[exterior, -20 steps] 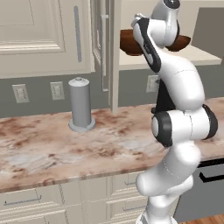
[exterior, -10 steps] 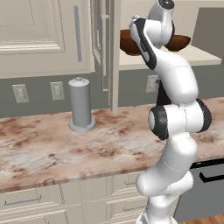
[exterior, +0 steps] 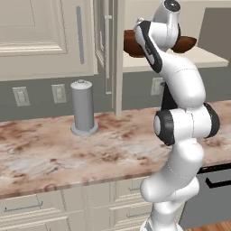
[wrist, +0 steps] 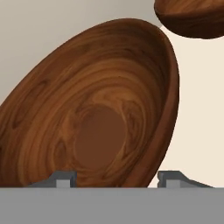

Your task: Take the smaller bowl and place it next to the appetizer plate on the dining counter , and place the larger bowl next to the plate with cooked food.

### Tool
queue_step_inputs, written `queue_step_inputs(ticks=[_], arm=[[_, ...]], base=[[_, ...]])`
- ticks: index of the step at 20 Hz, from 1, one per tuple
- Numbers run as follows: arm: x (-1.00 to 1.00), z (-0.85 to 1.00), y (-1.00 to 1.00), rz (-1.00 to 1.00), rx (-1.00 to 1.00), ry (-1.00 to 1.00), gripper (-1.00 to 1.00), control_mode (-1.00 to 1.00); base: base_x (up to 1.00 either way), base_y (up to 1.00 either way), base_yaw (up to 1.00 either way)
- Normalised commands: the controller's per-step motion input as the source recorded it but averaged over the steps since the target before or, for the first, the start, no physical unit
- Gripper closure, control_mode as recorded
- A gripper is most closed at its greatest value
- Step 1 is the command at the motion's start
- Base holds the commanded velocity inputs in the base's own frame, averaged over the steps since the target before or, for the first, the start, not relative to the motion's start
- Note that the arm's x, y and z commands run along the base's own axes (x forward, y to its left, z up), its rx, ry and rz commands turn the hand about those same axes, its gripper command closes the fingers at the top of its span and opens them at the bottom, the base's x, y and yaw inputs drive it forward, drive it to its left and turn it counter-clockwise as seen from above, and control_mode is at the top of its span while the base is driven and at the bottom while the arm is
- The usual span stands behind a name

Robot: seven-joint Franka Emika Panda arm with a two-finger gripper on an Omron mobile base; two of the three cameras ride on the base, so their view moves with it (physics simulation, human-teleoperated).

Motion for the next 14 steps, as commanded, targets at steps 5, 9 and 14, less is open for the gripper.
queue_step_inputs(ticks=[5, 9, 14], arm=[[-0.48, -0.11, 0.0, 0.0, 0.0, 0.0, 1.0, -1.0], [-1.0, -0.08, -0.08, 0.0, 0.0, -0.09, 1.0, -1.0], [-1.0, -0.01, -0.14, 0.01, 0.01, -0.27, 1.0, -1.0]], base=[[0.0, 0.0, 0.0], [0.0, 0.0, 0.0], [0.0, 0.0, 0.0]])
